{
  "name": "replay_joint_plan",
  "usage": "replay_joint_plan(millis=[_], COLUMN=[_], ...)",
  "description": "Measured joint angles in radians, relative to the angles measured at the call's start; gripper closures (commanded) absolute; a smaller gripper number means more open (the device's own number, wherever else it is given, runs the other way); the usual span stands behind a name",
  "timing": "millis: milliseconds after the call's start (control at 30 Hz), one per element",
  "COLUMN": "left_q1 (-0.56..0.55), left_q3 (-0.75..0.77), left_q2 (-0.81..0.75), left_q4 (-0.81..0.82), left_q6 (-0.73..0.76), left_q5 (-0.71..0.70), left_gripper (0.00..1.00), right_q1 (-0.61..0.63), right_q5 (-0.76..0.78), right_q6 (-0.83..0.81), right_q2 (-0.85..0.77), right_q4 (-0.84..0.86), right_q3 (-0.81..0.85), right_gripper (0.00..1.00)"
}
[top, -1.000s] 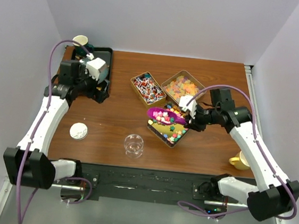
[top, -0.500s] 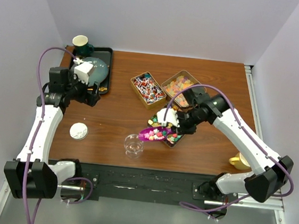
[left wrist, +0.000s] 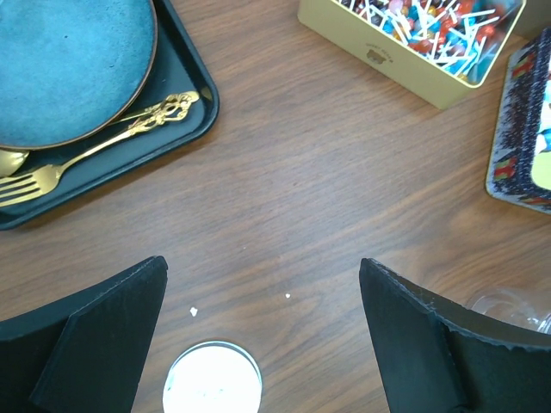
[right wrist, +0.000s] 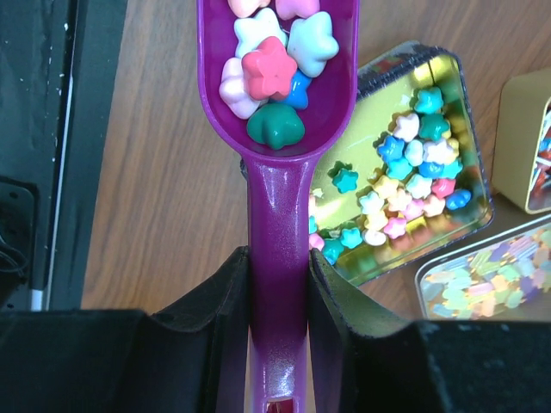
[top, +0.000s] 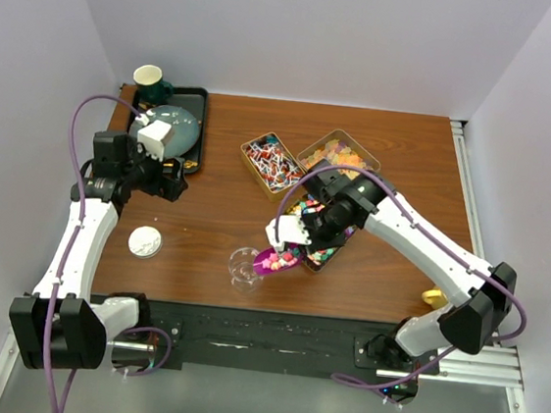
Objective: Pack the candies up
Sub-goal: Place the fake candies in the packing bottle.
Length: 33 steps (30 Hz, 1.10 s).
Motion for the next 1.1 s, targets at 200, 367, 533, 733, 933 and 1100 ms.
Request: replay_joint_plan(millis=[200,367,533,733,933,1100], left_q1=[0.005,0.006,0.010,0.010,0.010,0.011], left_q3=[-0.005,-0.005,-0.008,-0.010,-0.026,-0.025], left_q2=[0.000,0.000,-0.001,-0.010,-0.014,-0.008], left_q4=[0.028,0.041,0.050,0.061,0.081,0.103], left_q6=[-0.026,-0.040,-0.053,-0.062,-0.064,-0.073], left_q5=[0.028,0.055,0.076,0.097,0.137,0.162], left_gripper=[0.02,0.02,0.02,0.04,0.05,0.05], right_q1=[0.098,0.128,0.132,0.159,0.213,0.260], right_q5=[0.105,0.154,0.198,0.264,0.324,0.397], right_q6=[0.004,0.022,0.034,0.035,0.026,0.013], right_q2=[0.035,0.087,0.111,0.146,0.172,0.172], right_q4=[-0.010,-0.020,-0.036,-0.061,-0.064,-0.066], right_q3=[0.031,0.083,0.116,0.167,0.213,0.215], right_gripper=[1.00,1.00,1.00,1.00,1.00,1.00])
